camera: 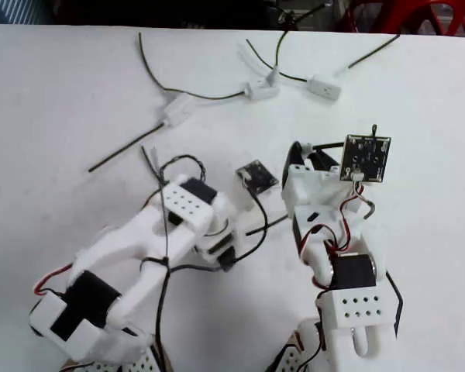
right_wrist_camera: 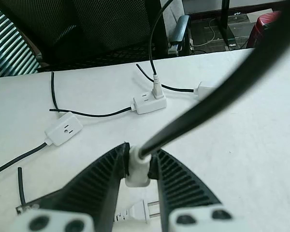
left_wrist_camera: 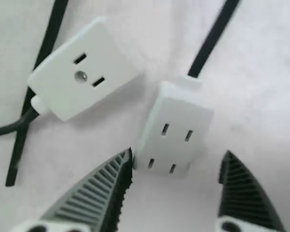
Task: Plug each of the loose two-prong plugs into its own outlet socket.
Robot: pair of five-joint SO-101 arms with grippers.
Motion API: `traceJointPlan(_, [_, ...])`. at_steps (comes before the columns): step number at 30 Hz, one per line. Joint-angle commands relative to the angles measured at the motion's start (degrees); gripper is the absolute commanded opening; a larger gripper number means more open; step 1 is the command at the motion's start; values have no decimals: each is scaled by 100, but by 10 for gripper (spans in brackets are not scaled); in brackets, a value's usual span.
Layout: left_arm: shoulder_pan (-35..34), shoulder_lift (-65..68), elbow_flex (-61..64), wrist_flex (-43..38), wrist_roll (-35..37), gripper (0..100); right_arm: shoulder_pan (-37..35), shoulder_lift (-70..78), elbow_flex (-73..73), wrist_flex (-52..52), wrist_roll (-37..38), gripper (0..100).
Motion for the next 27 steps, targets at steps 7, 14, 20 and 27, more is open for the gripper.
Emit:
traceJointPlan(7, [-48,-259,-1820,1653,70,328,242,-163,-141,207,-44,17])
traceJointPlan(14, [-242,-2185,-1521,1793,70,328,127,-716,-677,1367,-44,17])
traceJointPlan(20, [-1569,-3521,-932,1811,88,328,-435,-787,-1152,2563,-18,18])
traceJointPlan(27, [-3055,-4734,396,1495,79,328,-2105,-330,-1046,3169,-53,18])
